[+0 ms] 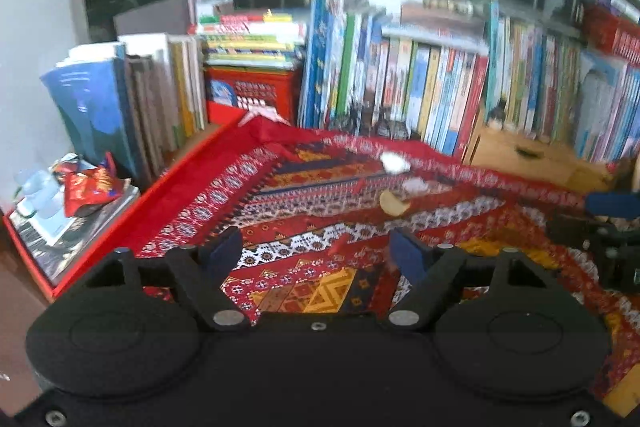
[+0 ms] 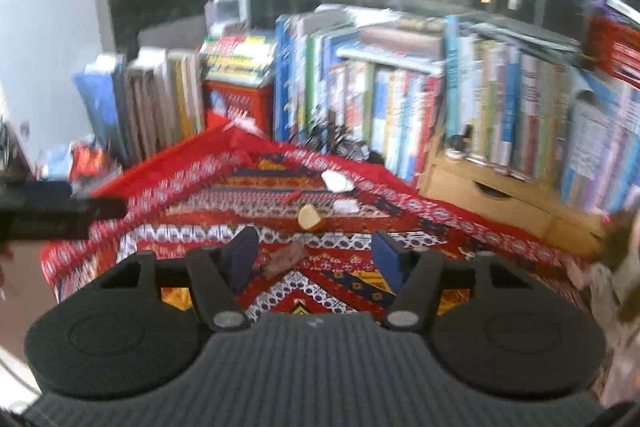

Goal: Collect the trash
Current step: 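Move both tools back over the rug toward the remaining litter, then grasp the red stick with the left tool while the right tool grasps the clear wrapper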

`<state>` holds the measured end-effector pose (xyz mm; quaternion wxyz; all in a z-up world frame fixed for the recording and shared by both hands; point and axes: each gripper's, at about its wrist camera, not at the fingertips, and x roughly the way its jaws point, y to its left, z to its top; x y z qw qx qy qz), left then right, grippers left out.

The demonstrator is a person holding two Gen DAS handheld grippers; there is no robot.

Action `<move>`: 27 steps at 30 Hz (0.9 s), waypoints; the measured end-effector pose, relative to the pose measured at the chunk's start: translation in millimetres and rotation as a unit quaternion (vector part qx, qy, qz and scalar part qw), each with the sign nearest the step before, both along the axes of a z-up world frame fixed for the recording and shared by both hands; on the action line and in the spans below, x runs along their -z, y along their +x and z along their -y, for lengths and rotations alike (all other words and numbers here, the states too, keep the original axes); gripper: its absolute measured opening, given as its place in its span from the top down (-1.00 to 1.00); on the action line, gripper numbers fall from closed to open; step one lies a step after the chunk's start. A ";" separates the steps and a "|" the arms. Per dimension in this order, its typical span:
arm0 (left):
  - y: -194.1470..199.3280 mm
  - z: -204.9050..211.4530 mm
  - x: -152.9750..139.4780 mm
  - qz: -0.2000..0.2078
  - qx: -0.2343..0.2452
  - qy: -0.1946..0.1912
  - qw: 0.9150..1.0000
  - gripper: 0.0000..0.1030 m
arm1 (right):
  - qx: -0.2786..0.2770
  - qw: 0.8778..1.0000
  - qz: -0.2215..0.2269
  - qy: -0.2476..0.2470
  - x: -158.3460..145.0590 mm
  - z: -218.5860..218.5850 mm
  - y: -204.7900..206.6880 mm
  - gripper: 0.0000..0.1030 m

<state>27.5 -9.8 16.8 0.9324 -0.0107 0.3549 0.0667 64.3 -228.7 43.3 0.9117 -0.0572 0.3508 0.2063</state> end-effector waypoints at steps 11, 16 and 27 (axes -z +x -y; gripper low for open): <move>92.4 8.1 76.0 -0.078 0.044 -0.013 0.996 0.02 | -0.137 0.987 -0.067 -0.054 62.1 -38.9 55.5 -0.59; 131.8 2.3 111.9 -0.100 0.044 -0.020 0.994 0.02 | -0.177 0.978 -0.081 -0.075 87.4 -54.7 83.2 -0.68; 188.4 -9.8 178.9 -0.157 0.022 -0.035 0.987 0.19 | -0.221 0.962 -0.126 -0.097 141.8 -74.7 136.1 -0.73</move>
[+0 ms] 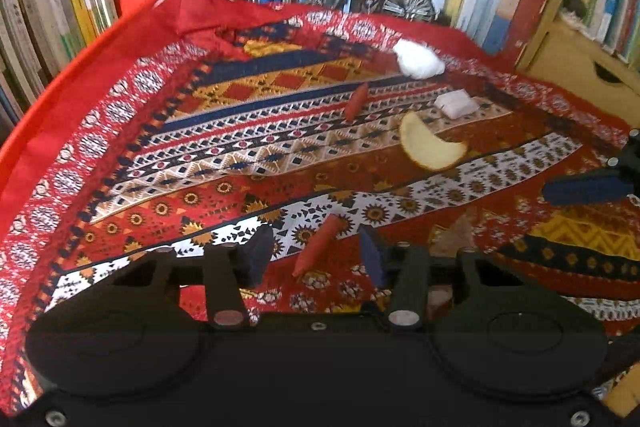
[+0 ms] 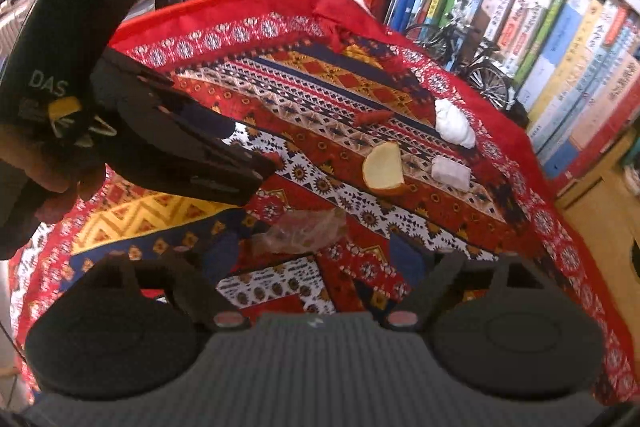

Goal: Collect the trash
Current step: 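Grasp the red stick with the left tool while the right tool grasps the clear wrapper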

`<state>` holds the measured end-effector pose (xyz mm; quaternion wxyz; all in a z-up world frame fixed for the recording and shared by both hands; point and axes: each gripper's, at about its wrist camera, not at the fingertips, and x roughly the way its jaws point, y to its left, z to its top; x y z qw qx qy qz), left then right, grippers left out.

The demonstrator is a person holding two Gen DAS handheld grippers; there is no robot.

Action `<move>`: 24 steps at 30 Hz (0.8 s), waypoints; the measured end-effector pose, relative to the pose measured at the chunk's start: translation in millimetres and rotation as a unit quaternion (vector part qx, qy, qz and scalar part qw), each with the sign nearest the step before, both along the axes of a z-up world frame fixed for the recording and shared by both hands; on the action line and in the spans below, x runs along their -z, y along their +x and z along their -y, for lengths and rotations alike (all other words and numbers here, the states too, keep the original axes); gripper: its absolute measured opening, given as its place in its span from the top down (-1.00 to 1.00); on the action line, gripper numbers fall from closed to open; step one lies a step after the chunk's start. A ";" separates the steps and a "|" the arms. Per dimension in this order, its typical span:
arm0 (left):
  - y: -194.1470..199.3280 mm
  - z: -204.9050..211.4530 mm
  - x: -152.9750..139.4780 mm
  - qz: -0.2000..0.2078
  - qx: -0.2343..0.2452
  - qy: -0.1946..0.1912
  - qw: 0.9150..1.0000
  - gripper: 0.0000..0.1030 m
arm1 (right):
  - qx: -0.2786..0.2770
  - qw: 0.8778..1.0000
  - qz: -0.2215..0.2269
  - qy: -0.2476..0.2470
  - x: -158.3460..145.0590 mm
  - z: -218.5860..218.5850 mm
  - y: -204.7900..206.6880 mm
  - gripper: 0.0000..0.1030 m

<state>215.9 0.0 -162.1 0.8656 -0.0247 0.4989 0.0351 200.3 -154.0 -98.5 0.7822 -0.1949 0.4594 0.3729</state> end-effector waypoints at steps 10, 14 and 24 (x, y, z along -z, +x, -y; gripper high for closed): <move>8.3 1.1 6.4 -0.019 0.003 -0.021 1.000 0.79 | -0.009 0.999 -0.039 0.017 32.9 -11.5 14.0 -0.73; 2.0 4.4 0.5 -0.011 0.002 -0.015 1.000 0.81 | -0.005 0.998 -0.060 0.028 39.2 -12.2 16.9 -0.52; -7.3 -0.5 -5.9 -0.006 -0.018 -0.007 1.000 0.81 | 0.035 0.990 -0.115 0.069 43.8 4.4 26.0 0.49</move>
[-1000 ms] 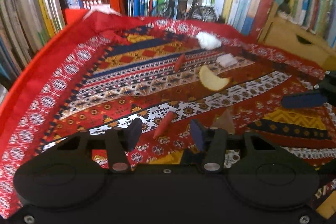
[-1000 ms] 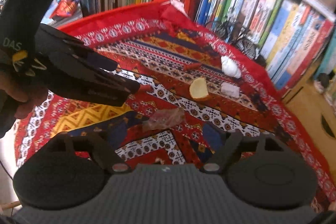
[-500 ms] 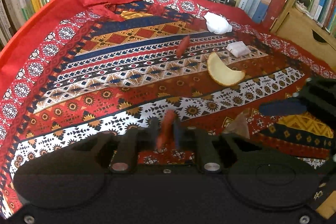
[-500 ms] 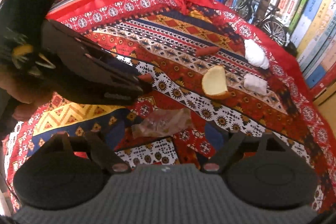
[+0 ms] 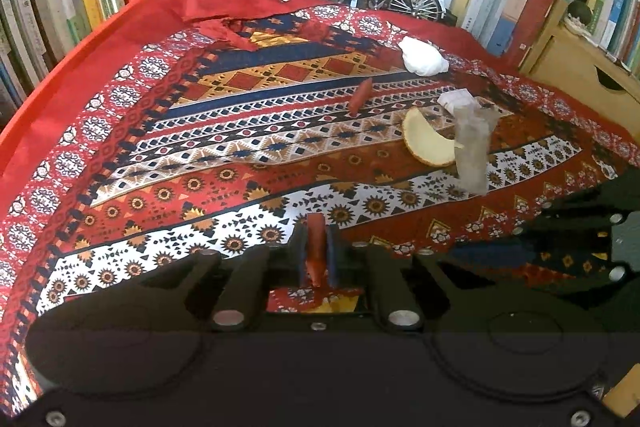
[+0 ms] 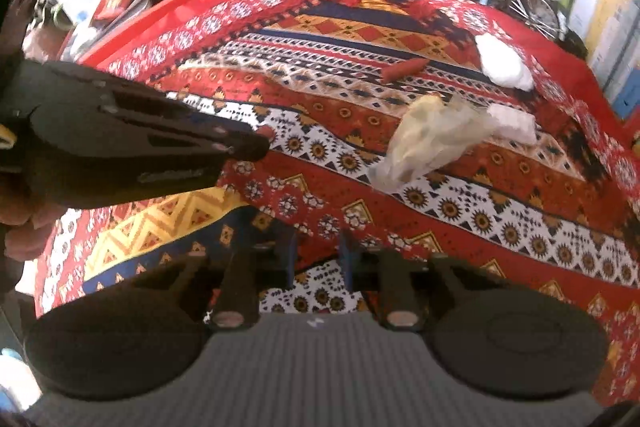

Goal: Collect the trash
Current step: 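Grasp the red stick with the left tool while the right tool grasps the clear wrapper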

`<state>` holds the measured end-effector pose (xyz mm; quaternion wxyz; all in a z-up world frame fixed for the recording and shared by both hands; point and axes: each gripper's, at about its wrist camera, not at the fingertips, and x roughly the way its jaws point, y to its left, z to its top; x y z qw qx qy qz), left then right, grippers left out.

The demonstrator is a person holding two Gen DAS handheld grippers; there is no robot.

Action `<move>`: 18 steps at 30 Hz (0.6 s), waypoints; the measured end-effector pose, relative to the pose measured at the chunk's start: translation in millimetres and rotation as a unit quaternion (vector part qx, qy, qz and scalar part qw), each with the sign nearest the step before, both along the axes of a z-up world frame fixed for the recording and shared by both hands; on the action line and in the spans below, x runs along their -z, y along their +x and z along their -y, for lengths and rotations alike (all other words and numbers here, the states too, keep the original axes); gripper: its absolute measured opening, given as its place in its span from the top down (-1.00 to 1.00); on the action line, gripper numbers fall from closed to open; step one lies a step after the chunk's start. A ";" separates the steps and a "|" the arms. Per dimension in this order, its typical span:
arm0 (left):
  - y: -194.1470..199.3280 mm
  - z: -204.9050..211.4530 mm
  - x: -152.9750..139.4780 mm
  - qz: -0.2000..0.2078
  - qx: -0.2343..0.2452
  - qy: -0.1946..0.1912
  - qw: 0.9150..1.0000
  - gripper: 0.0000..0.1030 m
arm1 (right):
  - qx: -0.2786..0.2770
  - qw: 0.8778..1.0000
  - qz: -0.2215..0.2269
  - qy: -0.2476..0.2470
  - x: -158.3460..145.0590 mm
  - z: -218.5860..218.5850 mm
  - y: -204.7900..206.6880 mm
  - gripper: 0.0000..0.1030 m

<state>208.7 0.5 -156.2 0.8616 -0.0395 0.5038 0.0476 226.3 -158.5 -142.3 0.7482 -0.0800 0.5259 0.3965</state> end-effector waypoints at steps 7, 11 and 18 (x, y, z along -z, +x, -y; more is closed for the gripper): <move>-0.1 1.6 -9.9 0.010 0.000 -0.001 1.000 0.81 | 0.058 0.998 -0.013 0.032 -19.4 25.5 7.4 -0.31; 0.5 0.7 -13.1 0.016 -0.010 -0.003 1.000 0.81 | 0.141 0.989 -0.019 0.034 -23.6 42.6 15.9 -0.35; -5.7 3.1 -15.7 0.019 -0.015 -0.002 1.000 0.81 | 0.255 0.966 -0.026 -0.034 -9.5 53.6 31.0 -0.35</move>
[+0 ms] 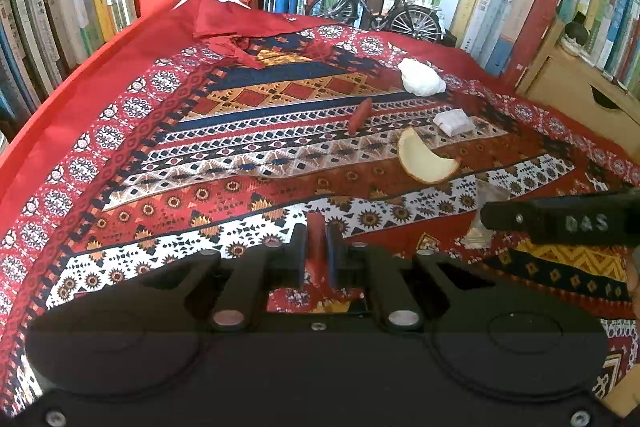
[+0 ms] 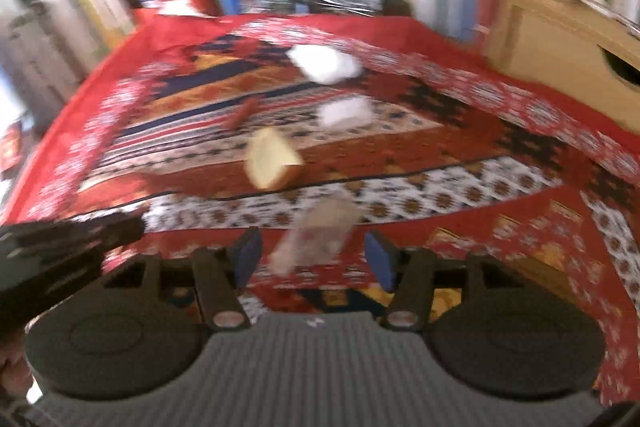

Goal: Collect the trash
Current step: 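Grasp the red stick with the left tool while the right tool grasps the clear wrapper, then carry the red stick and clear wrapper over the black bin and open both tools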

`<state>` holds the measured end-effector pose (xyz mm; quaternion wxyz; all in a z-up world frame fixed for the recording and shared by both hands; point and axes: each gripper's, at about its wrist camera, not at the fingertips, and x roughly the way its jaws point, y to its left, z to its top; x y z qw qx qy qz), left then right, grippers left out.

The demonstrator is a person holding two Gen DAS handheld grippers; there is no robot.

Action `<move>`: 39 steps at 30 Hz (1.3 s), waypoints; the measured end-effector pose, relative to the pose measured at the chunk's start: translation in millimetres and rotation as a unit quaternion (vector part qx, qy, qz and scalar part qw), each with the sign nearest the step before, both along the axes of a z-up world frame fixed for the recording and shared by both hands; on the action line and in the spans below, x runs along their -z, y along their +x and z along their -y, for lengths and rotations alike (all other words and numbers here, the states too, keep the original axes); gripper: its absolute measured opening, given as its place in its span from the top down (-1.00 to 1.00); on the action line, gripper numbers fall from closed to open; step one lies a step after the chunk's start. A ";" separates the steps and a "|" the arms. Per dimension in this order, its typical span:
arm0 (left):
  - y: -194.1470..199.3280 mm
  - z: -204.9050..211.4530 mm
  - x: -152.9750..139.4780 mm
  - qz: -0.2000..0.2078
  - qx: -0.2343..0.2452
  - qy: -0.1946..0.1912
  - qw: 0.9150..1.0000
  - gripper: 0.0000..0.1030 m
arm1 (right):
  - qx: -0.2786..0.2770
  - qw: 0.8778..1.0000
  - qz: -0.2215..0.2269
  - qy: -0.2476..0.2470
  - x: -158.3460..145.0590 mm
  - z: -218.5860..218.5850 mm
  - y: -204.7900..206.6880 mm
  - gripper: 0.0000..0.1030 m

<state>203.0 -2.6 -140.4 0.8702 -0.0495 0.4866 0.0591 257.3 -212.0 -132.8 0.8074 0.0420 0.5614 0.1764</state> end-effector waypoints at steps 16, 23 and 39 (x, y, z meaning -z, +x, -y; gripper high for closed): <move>-12.2 11.2 -10.0 0.006 -0.004 -0.002 1.000 0.81 | 0.021 0.997 -0.066 0.026 19.7 -13.0 25.8 0.38; -18.7 15.8 -16.9 0.008 -0.006 -0.003 1.000 0.81 | 0.019 0.998 -0.057 0.032 5.8 -11.0 18.5 0.45; -57.5 41.0 -59.2 0.032 0.004 -0.021 0.999 0.81 | 0.039 0.998 -0.024 0.043 -56.2 8.1 -38.8 0.46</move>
